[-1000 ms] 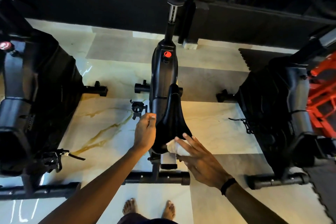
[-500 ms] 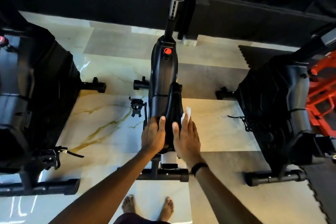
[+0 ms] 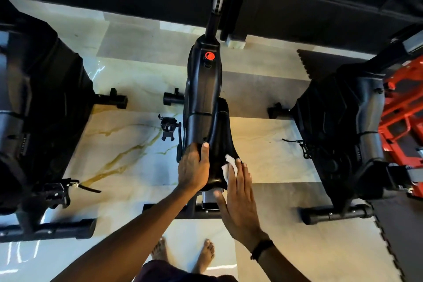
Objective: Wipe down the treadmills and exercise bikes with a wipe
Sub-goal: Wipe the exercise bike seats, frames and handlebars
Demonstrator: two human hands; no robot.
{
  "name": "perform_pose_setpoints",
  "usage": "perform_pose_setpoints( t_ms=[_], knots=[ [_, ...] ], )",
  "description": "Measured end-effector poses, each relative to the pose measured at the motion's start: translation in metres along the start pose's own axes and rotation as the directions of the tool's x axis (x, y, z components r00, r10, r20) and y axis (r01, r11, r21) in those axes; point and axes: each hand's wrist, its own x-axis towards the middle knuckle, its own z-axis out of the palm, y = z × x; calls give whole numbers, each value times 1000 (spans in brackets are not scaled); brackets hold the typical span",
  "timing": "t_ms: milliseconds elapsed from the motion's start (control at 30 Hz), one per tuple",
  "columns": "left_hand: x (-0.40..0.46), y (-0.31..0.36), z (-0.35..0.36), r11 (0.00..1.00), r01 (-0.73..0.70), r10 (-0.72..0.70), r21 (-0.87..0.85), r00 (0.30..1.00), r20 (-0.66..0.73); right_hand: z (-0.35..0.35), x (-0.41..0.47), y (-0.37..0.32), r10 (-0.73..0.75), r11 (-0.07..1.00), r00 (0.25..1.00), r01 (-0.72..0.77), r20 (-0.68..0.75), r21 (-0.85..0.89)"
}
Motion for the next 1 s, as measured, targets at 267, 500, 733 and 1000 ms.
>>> perform_pose_setpoints(
  t_ms=[267,500,733,1000],
  knots=[
    [-1,-4,1,1000,2,-2,12,1000,19,-34,120,-20,342,878,910,-399,236,264],
    [1,-4,2,1000,7,-7,17,1000,-5,-29,97,0,151,925,967,-211,203,316],
    [2,-5,7,998,-7,11,56,998,-63,-19,65,22,-176,982,974,162,141,100],
    [4,-2,7,994,91,-85,59,992,-90,-18,189,-7,-83,973,991,57,109,224]
  ],
)
